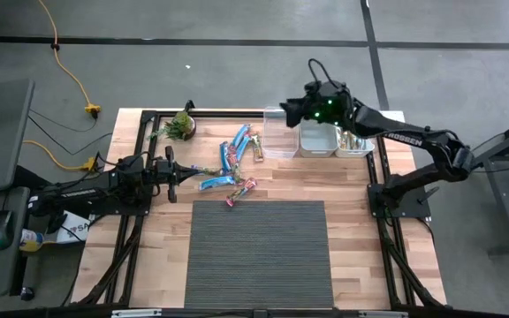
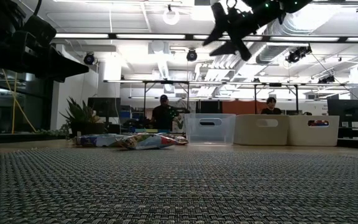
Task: Pick and place Granola Bars by type
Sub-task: Put the yellow granola bar into the white bin
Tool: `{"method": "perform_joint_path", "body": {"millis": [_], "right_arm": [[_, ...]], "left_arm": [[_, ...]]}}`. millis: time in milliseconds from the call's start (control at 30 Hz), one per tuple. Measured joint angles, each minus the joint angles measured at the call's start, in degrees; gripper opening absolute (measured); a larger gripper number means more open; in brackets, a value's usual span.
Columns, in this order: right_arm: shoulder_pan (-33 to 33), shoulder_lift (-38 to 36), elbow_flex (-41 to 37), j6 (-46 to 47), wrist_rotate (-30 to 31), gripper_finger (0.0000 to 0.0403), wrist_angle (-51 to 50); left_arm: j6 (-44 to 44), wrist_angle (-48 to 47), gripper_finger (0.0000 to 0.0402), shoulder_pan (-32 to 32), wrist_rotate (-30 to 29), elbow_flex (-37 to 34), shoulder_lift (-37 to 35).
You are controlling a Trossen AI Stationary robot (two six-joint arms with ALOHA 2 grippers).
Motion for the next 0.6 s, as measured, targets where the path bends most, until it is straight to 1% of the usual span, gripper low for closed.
{"method": "perform_joint_path", "body": {"millis": [67, 200, 367, 433, 600], "right_arm": [[1.4, 1.2, 0.0, -1.5, -2.0, 0.0185, 1.4], [3.6, 4.1, 0.0, -4.4, -8.5, 0.0185, 2.6], [5.6, 7.8, 0.0, -4.0, -15.6, 0.0185, 3.0], [6.1, 9.2, 0.0, -2.7, -17.0, 0.0185, 3.1], [7.2, 12.9, 0.9, -1.7, -16.8, 0.0185, 2.6]], "left_arm": [[0.0, 0.0, 0.0001, 0.0, 0.0, 0.0, 0.0], [0.0, 0.0, 0.0001, 0.0, 0.0, 0.0, 0.0], [0.0, 0.0, 0.0001, 0.0, 0.0, 0.0, 0.0], [0.0, 0.0, 0.0001, 0.0, 0.0, 0.0, 0.0], [0.0, 0.0, 0.0001, 0.0, 0.0, 0.0, 0.0]]}}
